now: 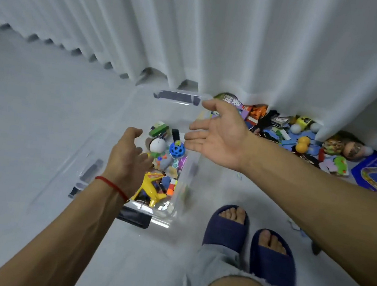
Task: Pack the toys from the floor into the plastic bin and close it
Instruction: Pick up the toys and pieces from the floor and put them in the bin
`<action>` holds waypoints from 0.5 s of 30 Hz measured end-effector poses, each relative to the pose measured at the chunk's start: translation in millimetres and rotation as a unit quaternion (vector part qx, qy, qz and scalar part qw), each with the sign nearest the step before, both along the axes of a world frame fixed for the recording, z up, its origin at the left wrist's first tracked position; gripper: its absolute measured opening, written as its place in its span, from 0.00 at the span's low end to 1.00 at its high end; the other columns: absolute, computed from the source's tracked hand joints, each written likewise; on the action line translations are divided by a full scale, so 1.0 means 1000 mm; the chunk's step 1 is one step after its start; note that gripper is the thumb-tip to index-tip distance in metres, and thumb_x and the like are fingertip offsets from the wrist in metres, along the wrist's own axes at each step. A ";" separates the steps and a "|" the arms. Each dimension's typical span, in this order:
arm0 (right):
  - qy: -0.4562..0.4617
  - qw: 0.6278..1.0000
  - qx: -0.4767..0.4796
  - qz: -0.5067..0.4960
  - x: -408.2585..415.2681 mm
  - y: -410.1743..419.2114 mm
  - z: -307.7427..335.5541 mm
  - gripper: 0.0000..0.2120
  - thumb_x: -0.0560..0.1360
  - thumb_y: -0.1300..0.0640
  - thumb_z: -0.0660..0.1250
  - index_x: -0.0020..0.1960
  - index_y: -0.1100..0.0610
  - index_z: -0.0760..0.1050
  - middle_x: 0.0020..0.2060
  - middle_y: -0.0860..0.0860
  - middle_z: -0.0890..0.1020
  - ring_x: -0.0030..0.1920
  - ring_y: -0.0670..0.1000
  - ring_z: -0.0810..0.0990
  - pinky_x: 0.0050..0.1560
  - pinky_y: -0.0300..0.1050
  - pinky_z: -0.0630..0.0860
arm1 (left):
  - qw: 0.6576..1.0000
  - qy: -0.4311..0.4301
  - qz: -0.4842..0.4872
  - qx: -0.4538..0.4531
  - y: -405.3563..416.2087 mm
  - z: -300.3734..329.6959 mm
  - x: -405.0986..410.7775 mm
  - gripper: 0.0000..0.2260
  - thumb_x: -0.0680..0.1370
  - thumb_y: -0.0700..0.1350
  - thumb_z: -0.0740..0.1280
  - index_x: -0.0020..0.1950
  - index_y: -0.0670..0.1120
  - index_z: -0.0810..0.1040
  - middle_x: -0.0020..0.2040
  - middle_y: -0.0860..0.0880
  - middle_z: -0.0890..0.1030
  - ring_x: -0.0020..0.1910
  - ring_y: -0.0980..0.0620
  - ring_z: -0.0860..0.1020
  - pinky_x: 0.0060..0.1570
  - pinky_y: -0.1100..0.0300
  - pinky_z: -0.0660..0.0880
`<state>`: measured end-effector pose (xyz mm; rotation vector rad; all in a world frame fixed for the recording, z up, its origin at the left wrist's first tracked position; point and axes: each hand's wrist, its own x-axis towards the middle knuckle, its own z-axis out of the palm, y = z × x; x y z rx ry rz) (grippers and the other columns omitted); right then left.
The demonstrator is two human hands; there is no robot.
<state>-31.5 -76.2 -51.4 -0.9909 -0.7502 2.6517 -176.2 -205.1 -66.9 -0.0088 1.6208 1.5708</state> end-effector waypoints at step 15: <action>-0.606 0.726 0.300 0.122 0.301 0.011 -0.185 0.13 0.74 0.54 0.70 0.58 0.56 0.77 0.53 0.59 0.81 0.44 0.56 0.81 0.41 0.50 0.81 | 0.848 0.182 -0.493 -0.069 0.082 -0.140 0.187 0.06 0.75 0.39 0.68 0.51 0.47 0.80 0.46 0.44 0.83 0.45 0.45 0.81 0.47 0.49 0.80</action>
